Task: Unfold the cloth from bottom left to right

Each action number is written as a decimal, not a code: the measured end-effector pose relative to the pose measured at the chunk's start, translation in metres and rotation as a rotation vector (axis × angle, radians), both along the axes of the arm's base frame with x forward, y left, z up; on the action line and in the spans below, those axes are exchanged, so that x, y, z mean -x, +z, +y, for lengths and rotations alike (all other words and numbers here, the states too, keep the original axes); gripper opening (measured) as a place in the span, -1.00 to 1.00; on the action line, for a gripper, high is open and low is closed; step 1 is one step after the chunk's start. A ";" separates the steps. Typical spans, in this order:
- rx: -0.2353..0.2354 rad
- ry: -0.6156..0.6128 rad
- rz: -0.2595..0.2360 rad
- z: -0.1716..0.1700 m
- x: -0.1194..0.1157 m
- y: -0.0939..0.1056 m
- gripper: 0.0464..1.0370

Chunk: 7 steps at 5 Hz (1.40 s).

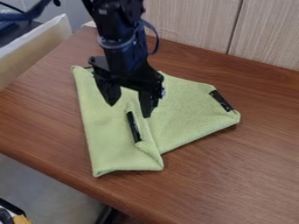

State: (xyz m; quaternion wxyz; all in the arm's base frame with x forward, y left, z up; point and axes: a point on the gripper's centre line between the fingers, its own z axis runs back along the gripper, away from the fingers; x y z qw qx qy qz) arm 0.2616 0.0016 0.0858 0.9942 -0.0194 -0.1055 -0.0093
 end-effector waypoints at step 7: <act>-0.044 -0.045 0.034 -0.008 -0.015 -0.007 -0.98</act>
